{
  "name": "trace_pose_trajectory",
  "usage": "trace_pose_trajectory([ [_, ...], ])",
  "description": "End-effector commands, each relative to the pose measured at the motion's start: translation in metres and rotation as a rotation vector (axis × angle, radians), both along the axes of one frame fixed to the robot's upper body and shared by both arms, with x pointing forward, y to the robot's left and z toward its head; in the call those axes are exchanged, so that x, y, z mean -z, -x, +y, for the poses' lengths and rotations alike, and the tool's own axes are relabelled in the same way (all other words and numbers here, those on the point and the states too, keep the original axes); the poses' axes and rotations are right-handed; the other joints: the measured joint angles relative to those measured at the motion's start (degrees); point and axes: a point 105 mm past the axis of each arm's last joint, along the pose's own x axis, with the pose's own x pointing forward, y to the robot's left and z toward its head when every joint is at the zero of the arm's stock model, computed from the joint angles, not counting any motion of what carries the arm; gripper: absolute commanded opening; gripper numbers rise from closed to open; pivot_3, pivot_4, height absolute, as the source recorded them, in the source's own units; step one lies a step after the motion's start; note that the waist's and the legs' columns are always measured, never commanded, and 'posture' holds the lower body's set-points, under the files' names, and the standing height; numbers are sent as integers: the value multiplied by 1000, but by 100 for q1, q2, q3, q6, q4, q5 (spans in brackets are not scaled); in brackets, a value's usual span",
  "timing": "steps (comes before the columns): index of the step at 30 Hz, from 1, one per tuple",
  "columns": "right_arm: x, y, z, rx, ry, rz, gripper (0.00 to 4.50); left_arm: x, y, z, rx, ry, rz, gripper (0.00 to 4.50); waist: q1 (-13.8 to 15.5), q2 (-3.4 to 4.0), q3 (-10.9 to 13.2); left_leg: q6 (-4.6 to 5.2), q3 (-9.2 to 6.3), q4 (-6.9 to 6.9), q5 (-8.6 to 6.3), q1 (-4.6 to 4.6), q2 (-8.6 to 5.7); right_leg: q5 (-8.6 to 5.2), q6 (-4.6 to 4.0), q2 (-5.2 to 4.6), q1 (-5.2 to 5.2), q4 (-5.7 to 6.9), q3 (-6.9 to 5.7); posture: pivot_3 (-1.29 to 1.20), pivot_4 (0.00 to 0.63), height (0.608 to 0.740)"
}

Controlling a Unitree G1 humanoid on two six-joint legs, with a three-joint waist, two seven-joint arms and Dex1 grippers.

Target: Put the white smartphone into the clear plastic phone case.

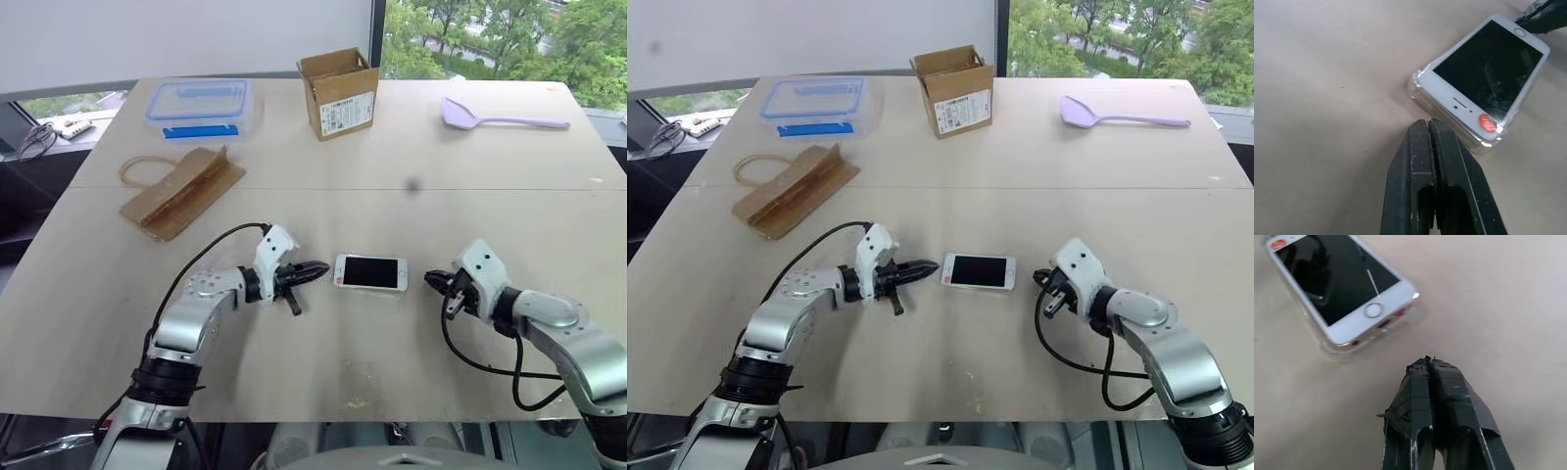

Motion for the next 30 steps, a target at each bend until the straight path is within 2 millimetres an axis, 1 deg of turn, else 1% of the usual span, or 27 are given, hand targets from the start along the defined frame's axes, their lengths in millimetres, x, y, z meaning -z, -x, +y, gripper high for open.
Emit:
trace_pose_trajectory([
  [1, -12, 2, 19, -78, -29, -48, 0, 8, 10, -7, 57, -13, 31, 20, -8, 0, 0, 0, 0, 2, 0, 0, 0, 0, 0, 0, 0, 1, 0, 0, 150, 740],
  [6, -6, 4, 30, -133, -36, -37, 0, 10, 13, -11, 80, -20, 27, 20, -12, 0, 0, 0, 0, 10, 0, 0, 1, 1, 0, 1, 3, 4, 0, 0, 150, 740],
  [10, -5, 3, 32, -153, -36, -40, 0, 10, 15, -15, 95, -15, 28, 20, -20, 0, 0, 0, 0, 11, 0, 2, -2, 3, -4, 3, 3, 11, 0, 0, 150, 740],
  [15, -4, 5, 34, -185, -29, -37, 0, 12, 15, -14, 91, -17, 33, 20, -23, -1, -1, 0, 1, 24, 0, 5, -9, 3, -5, 3, 3, 28, 3, 0, 150, 740],
  [21, -2, 5, 45, -244, -30, -37, 0, 14, 14, -10, 83, -22, 35, 20, -41, -1, -1, 0, 4, 37, 1, 16, -13, 1, -4, 4, 3, 59, 10, 0, 150, 740],
  [26, -4, 0, 39, -230, -21, -46, 0, 15, 14, 1, 62, -37, 36, 20, -51, -1, -1, 0, 5, 51, 1, 23, -9, 1, -4, 9, 2, 81, 16, 0, 150, 740],
  [30, -4, 1, 32, -222, -11, -44, 0, 14, 17, 11, 58, -46, 42, 20, -51, -1, -1, 0, 6, 60, 1, 23, -1, 2, -7, 14, 2, 86, 18, 0, 150, 740],
])
